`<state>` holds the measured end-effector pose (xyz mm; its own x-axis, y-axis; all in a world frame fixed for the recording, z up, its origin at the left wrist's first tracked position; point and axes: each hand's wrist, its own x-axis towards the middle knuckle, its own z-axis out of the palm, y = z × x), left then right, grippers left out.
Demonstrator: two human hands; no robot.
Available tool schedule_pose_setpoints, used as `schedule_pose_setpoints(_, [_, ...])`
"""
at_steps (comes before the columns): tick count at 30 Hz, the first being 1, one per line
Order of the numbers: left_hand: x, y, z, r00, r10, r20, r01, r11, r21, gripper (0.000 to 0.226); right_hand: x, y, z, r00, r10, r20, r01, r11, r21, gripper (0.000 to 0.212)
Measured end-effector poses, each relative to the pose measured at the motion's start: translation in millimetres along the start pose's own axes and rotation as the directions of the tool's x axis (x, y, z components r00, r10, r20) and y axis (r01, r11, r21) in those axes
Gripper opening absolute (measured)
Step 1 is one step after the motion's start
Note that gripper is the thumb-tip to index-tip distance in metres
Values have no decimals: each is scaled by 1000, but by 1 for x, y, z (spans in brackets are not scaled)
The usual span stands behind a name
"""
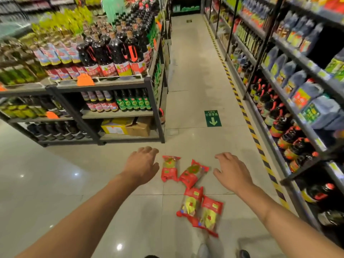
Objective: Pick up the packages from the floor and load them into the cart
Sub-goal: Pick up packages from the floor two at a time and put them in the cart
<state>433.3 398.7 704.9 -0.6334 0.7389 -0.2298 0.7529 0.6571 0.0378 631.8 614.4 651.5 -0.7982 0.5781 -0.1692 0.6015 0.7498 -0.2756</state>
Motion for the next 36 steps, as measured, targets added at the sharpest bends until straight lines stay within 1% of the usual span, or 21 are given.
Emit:
schedule_pose_setpoints(3, [37, -8, 6, 999, 37, 7, -37, 999, -7, 52, 21, -2, 13, 998, 58, 37, -58, 998, 6, 49])
schedule_pose_setpoints(7, [99, -26, 29, 991, 131, 43, -130, 991, -10, 50, 48, 1, 39, 984, 172, 53, -174, 985, 23, 48])
schedule_pose_setpoints(11, [161, -38, 80, 969, 226, 103, -225, 974, -20, 49, 74, 9, 84, 961, 277, 27, -277, 960, 39, 49])
schedule_pose_setpoints(13, [186, -41, 117, 956, 261, 137, -260, 965, -27, 51, 87, 17, 118, 952, 302, 53, -305, 950, 62, 48])
schedule_pose_setpoints(16, [214, -43, 185, 931, 302, 205, -301, 953, -35, 50, 100, 35, 186, 933, 346, 102, -356, 929, 99, 48])
schedule_pose_setpoints(19, [234, -40, 271, 900, 334, 280, -326, 942, -75, 53, 109, 58, 268, 908, 400, 127, -416, 899, 135, 47])
schedule_pose_setpoints(21, [243, -34, 338, 879, 343, 330, -329, 939, -99, 52, 113, 77, 330, 883, 437, 172, -462, 873, 154, 47])
schedule_pose_setpoints(25, [260, -21, 467, 849, 332, 410, -314, 943, -113, 52, 121, 119, 465, 866, 435, 247, -476, 868, 141, 49])
schedule_pose_setpoints(29, [280, -11, 582, 835, 327, 443, -296, 945, -140, 53, 123, 156, 578, 834, 474, 284, -527, 836, 153, 47])
schedule_pose_setpoints(32, [301, -2, 660, 824, 334, 458, -287, 943, -171, 54, 127, 191, 646, 827, 478, 296, -535, 830, 157, 46])
schedule_pose_setpoints(34, [317, 2, 709, 825, 355, 439, -307, 935, -180, 56, 130, 217, 688, 824, 475, 309, -537, 828, 161, 52])
schedule_pose_setpoints(36, [330, 5, 757, 824, 353, 444, -307, 936, -174, 61, 131, 241, 728, 801, 500, 330, -572, 802, 171, 65])
